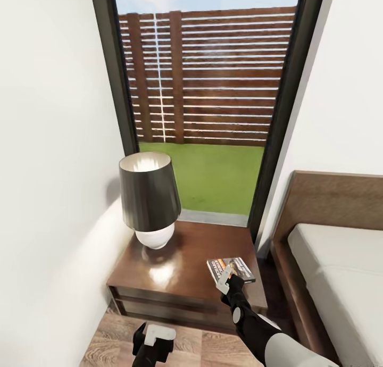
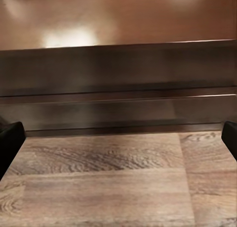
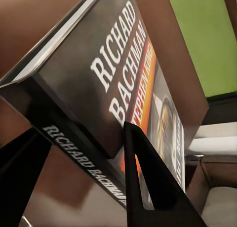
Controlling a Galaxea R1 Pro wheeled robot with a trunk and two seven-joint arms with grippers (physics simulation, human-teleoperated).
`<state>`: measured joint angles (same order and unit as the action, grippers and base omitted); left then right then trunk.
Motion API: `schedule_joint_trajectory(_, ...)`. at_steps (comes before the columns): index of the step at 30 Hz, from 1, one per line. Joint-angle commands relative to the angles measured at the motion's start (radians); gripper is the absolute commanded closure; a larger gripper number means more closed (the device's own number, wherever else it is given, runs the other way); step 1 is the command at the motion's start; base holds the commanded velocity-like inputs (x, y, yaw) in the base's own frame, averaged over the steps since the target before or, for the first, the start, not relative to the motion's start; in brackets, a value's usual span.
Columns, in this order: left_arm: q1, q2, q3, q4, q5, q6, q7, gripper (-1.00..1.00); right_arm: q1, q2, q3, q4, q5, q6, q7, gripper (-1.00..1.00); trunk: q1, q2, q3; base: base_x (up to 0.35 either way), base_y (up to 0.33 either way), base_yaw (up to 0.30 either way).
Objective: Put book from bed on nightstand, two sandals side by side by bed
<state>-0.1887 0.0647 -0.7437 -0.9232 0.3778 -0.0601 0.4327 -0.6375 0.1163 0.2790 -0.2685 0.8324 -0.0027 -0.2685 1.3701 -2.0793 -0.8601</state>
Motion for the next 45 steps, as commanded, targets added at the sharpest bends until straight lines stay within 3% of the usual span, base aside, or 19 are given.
schedule_joint_trajectory(1, -0.002, 0.001, -0.006, 0.000, 0.010, -0.006, 0.008, -1.00, -0.001, 0.000, 0.001, 0.001, 0.008, 0.000, -0.005, 1.00, 0.004, -0.008, -0.004, 0.000, 0.000, 0.000)
schedule_joint_trajectory(11, -0.002, 0.001, -0.006, 0.000, 0.010, -0.004, 0.008, -1.00, -0.001, 0.000, 0.001, 0.001, 0.008, 0.000, -0.005, 1.00, 0.042, -0.078, -0.035, 0.000, 0.000, 0.000)
schedule_joint_trajectory(34, -0.002, 0.001, -0.006, 0.000, 0.009, -0.007, 0.008, -1.00, -0.001, 0.000, 0.000, 0.002, 0.008, 0.000, -0.005, 1.00, 0.042, -0.078, -0.035, 0.082, 0.000, 0.000)
schedule_joint_trajectory(45, -0.002, 0.001, -0.006, 0.000, 0.010, -0.007, 0.008, -1.00, -0.001, 0.000, 0.001, 0.001, 0.008, 0.000, -0.005, 1.00, 0.084, -0.155, -0.070, 0.002, 0.000, 0.000)
